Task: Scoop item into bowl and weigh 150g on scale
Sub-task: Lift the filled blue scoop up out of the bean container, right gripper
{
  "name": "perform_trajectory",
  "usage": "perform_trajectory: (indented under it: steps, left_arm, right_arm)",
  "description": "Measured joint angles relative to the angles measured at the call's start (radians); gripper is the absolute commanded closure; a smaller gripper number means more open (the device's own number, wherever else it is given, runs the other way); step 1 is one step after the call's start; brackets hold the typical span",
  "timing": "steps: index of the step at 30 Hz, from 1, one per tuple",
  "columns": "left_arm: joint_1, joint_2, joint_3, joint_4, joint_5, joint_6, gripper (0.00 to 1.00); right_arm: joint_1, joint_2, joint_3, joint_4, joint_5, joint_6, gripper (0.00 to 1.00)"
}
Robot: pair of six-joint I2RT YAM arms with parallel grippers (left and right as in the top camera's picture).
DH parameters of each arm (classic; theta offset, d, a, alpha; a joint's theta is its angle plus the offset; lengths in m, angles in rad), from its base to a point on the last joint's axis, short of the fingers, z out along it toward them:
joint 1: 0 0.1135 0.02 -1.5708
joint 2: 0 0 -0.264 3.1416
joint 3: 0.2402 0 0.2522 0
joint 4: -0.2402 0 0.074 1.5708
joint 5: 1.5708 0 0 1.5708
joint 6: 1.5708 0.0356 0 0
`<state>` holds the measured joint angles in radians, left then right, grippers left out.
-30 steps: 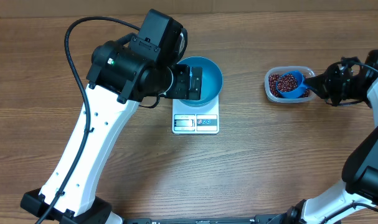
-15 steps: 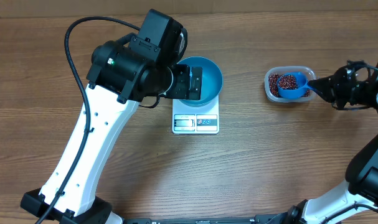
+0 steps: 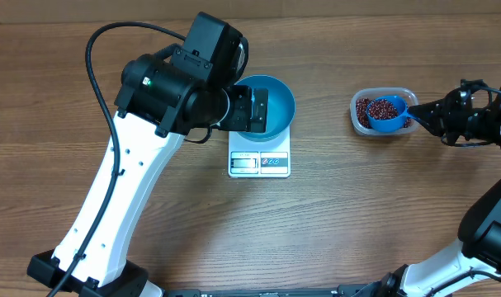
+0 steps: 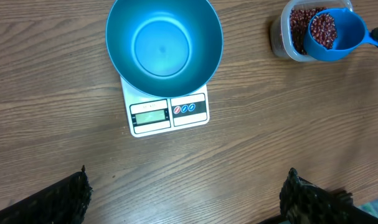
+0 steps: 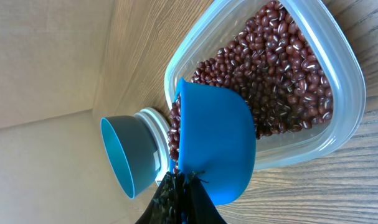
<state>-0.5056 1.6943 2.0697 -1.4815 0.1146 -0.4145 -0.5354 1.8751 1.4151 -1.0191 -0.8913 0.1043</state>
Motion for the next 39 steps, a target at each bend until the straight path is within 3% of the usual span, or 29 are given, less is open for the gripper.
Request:
perform_trajectory:
  steps: [19,39]
  left_arm:
    - [0.0,0.0,0.0,0.0,0.0,0.0,0.0]
    - [0.0,0.0,0.0,0.0,0.0,0.0,0.0]
  right_arm:
    - [0.0,0.0,-0.002,0.049,-0.006,-0.077,0.96]
    - [-0.026,0.0,-0.002,0.077,-0.31,-0.127,0.96]
